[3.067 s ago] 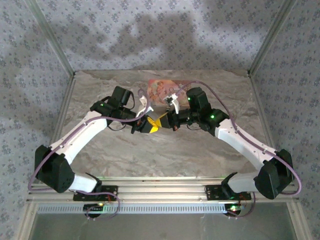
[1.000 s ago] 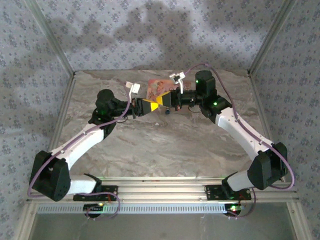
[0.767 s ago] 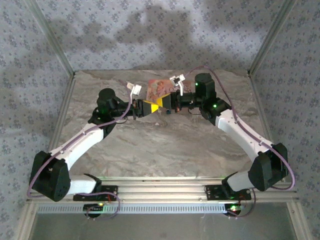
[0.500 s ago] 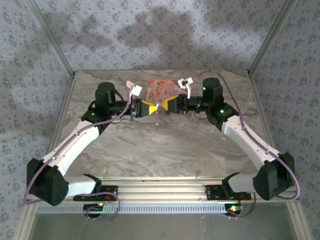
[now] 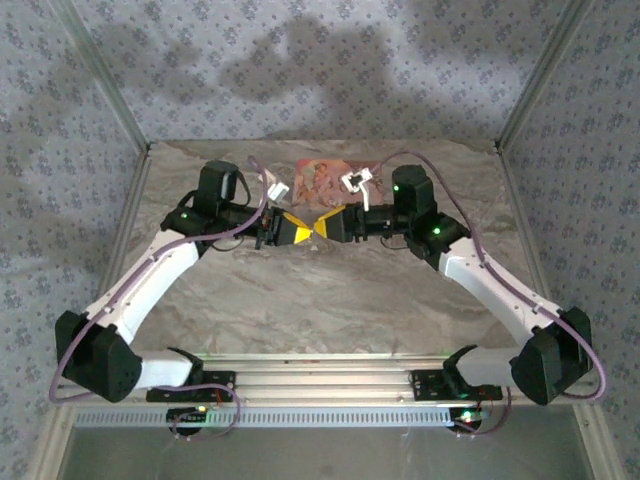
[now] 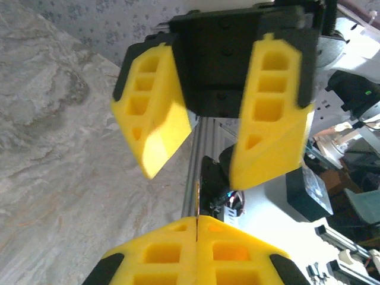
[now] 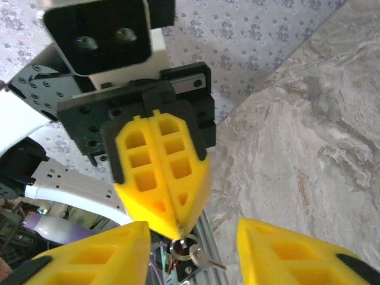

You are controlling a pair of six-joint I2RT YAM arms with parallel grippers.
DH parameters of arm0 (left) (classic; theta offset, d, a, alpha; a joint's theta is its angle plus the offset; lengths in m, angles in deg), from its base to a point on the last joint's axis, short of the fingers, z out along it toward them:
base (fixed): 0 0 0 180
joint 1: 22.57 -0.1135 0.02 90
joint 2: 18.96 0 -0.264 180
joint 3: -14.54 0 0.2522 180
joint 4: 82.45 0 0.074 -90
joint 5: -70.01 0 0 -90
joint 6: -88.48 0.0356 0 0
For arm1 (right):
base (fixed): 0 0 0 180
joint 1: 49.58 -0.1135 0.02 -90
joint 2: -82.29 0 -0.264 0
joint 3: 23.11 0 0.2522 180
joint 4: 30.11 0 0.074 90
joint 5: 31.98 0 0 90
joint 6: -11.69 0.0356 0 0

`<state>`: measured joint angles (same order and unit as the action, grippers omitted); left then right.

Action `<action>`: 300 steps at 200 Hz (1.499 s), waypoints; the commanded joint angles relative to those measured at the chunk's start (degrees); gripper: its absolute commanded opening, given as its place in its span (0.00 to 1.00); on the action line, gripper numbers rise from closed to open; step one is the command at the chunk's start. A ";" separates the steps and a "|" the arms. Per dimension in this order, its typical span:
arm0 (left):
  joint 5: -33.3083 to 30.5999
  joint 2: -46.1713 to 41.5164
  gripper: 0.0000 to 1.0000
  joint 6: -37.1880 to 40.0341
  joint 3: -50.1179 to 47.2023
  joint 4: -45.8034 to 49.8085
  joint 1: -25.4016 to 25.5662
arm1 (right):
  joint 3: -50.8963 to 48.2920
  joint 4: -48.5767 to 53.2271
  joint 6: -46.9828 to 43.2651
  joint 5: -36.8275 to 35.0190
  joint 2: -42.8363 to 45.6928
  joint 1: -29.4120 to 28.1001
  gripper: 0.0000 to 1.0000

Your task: Unlock a padlock with a key

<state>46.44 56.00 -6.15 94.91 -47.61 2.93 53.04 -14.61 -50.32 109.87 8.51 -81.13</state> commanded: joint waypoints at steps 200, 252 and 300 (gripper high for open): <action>-3.85 -1.87 0.42 -30.32 -11.41 -33.23 -1.68 | -4.21 -10.58 5.42 -5.57 -1.08 1.84 0.00; -8.03 -2.21 0.41 -43.24 -19.84 -52.80 -1.16 | -3.42 -11.77 6.23 -4.22 -2.15 1.71 0.00; -7.75 -2.01 0.41 -44.08 -19.42 -55.18 -1.06 | -3.39 -12.41 6.47 -4.35 -2.50 0.58 0.00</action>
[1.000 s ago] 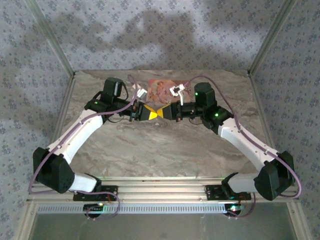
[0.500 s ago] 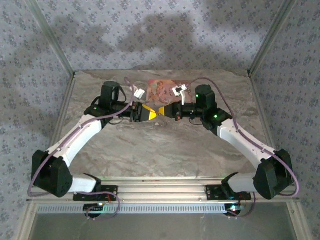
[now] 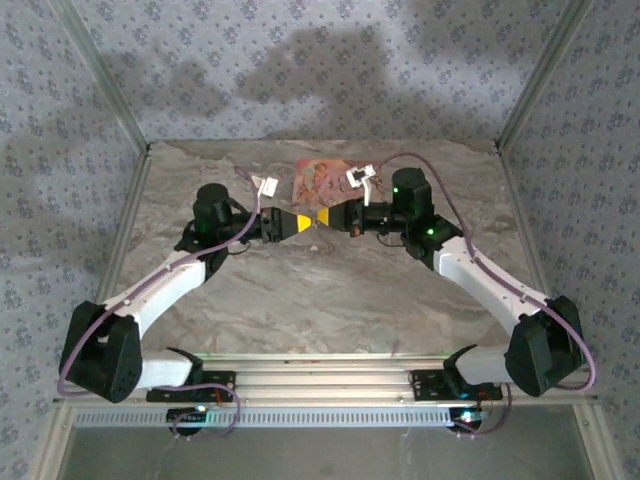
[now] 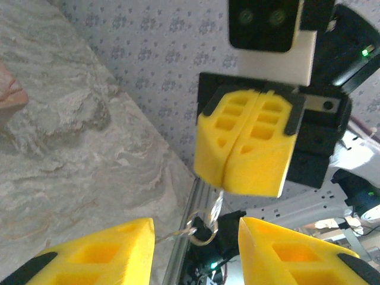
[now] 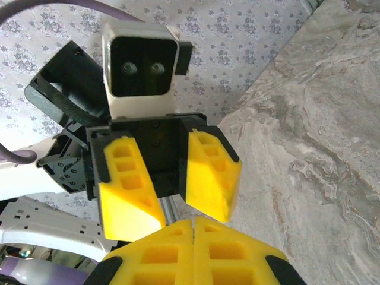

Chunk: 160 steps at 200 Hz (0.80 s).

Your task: Unlock a padlock with a key

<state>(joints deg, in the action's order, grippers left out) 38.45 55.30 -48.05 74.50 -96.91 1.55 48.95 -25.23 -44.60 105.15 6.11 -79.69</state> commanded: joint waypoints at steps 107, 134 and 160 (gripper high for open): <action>1.70 -0.24 0.36 -0.83 0.87 -5.35 2.16 | 0.93 -1.43 0.79 -0.19 0.21 -0.78 0.00; 1.77 -0.18 0.32 -0.66 0.20 -5.28 2.15 | 0.93 -1.65 0.89 -0.29 0.08 -0.65 0.00; 1.77 -0.04 0.29 -0.44 0.01 -5.26 2.16 | 0.77 -1.87 0.94 -0.46 -0.06 -0.55 0.00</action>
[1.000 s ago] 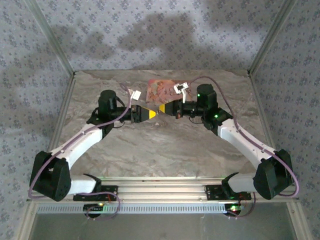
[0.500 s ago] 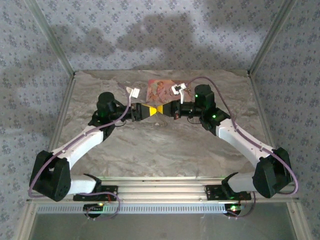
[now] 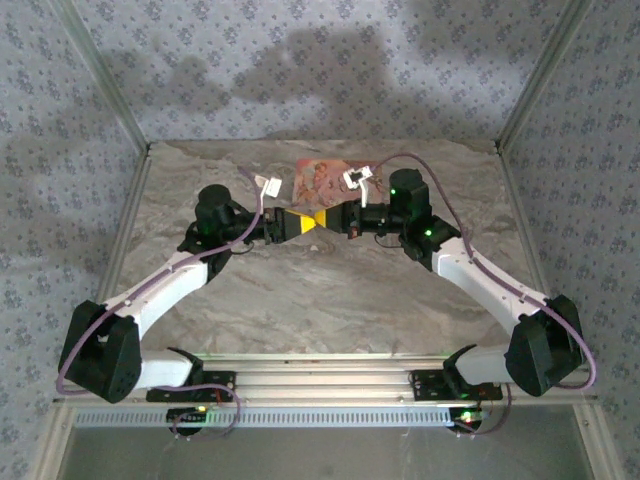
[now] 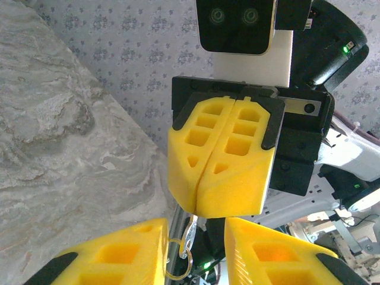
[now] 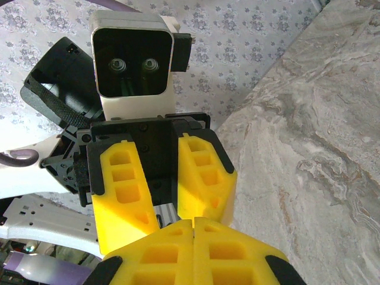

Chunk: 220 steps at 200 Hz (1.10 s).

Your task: Unlock a padlock with a key

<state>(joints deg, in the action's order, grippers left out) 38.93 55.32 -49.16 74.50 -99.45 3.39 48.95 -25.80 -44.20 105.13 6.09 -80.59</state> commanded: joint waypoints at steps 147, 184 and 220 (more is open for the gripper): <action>0.96 -0.56 0.00 3.38 -0.49 -0.31 -0.97 | 0.67 -2.41 1.26 -0.53 -1.60 0.29 0.00; -1.70 -3.18 0.00 8.79 -1.34 6.12 -2.43 | 1.26 0.42 0.71 -2.58 -1.21 0.34 0.33; -8.21 -7.28 0.00 16.30 -3.59 16.65 -3.50 | 3.97 10.07 -1.96 -8.71 -1.22 1.43 0.61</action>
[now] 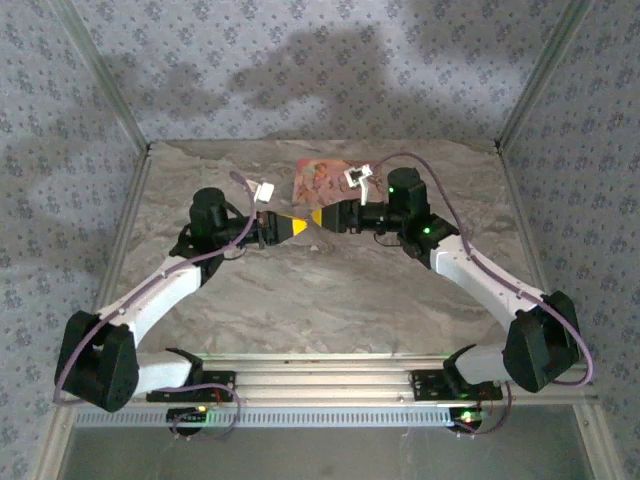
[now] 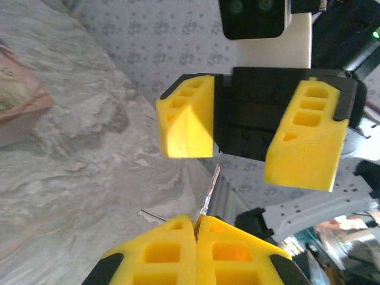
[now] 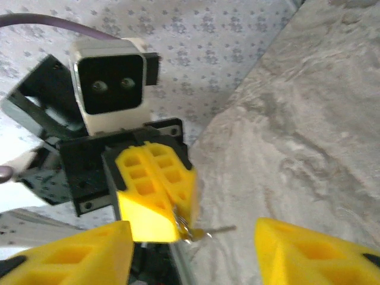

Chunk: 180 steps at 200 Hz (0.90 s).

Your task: Unlock a padlock with a key

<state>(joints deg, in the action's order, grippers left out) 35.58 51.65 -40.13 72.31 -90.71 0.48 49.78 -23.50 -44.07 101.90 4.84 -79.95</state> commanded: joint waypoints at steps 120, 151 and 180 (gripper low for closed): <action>-23.10 -13.10 0.00 11.78 -9.67 29.00 -0.82 | 15.76 23.20 -0.74 -52.00 -26.52 -6.81 0.50; -23.21 -14.42 0.00 13.16 -10.41 30.94 -0.81 | 18.09 23.11 -0.15 -55.40 -31.16 -6.80 0.48; -23.49 -15.31 0.00 13.77 -11.46 31.06 -0.90 | 18.41 22.63 -0.04 -56.60 -33.56 -6.45 0.47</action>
<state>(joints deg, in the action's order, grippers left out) 12.70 37.75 -27.85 61.82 -60.94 -0.09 66.50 -1.32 -45.08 49.53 -26.44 -86.62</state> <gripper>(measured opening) 0.041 0.473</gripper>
